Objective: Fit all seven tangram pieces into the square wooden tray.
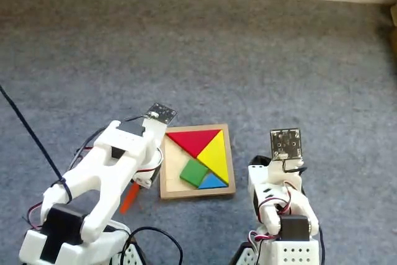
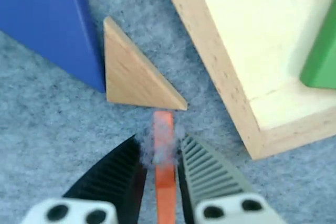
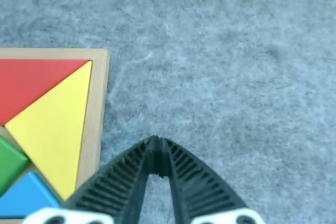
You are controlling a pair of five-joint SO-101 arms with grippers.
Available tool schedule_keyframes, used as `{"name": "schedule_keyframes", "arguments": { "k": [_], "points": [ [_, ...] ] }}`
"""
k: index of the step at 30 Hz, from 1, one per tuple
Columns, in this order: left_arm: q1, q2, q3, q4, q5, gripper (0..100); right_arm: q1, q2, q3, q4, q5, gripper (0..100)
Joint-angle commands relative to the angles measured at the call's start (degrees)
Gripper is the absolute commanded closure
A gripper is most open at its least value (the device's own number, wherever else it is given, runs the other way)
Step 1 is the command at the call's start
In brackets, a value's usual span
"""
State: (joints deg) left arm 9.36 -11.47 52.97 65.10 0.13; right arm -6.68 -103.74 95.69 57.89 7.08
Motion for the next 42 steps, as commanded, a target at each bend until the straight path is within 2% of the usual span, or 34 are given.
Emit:
{"name": "schedule_keyframes", "arguments": {
  "k": [1, 8, 13, 17, 22, 27, 38, 42],
  "points": [
    [0.6, -0.2, -1.9, 0.7, -0.6, 99, 0.6, 0.3, 8.3, 0.3, -0.3, 99.0],
    [1.0, -12.5, -6.6, 6.3, -2.6, 99, 0.6, 0.3, 8.3, 0.3, -0.3, 99.0],
    [1.1, -18.9, -8.5, 5.5, -2.5, 99, 0.6, 0.3, 8.3, 0.3, -0.3, 99.0],
    [1.6, -17.9, -8.9, -0.1, -1.1, 99, 0.6, 0.3, 8.3, 0.3, -0.3, 99.0],
    [6.3, -13.9, -10.2, -6.2, 8.2, 99, 0.6, 0.3, 8.3, 0.3, -0.3, 99.0],
    [10.4, -7.8, -15.6, -7.0, 14.4, 99, 0.6, 0.3, 8.3, 0.3, -0.3, 99.0],
    [11.3, 2.4, -19.2, -13.2, 15.3, 99, 0.6, 0.3, 8.3, 0.4, -0.3, 99.0],
    [11.2, 2.9, -19.3, -13.5, 15.5, 89, 0.6, 0.3, 8.3, 0.4, -0.3, 99.0]
  ]
}}
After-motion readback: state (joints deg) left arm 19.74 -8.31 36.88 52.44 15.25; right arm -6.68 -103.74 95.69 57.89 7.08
